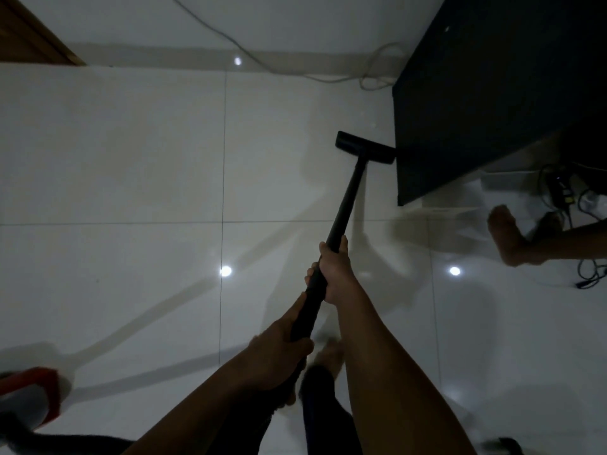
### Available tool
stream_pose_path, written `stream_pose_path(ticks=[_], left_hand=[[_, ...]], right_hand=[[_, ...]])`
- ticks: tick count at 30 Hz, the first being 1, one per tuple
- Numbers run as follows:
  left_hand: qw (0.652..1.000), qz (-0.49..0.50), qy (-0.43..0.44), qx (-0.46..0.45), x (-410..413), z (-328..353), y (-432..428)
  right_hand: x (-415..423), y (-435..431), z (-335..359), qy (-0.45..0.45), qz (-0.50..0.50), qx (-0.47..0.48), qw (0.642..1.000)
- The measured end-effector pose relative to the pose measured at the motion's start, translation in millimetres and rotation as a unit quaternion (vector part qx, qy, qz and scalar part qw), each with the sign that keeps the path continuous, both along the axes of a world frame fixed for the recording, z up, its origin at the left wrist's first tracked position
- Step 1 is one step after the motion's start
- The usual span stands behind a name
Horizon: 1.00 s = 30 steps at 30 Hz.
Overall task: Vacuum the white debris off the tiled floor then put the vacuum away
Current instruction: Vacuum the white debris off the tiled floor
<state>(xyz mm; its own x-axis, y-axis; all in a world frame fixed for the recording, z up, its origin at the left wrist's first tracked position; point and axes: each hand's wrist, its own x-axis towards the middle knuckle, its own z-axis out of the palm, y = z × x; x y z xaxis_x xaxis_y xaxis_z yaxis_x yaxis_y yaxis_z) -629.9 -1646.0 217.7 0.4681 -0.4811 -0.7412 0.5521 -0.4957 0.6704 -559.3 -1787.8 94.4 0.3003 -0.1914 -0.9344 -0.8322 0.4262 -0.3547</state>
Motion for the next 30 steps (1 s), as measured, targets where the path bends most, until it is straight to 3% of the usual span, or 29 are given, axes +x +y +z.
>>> stream_pose_path(ticks=[19, 30], left_hand=[[0.990, 0.144, 0.008, -0.009, 138, -40, -107], [0.990, 0.139, 0.021, 0.005, 177, -43, -145]], right_hand=[[173, -88, -28, -0.016, 0.114, 0.003, 0.993], [216, -120, -29, -0.016, 0.134, -0.006, 0.991]])
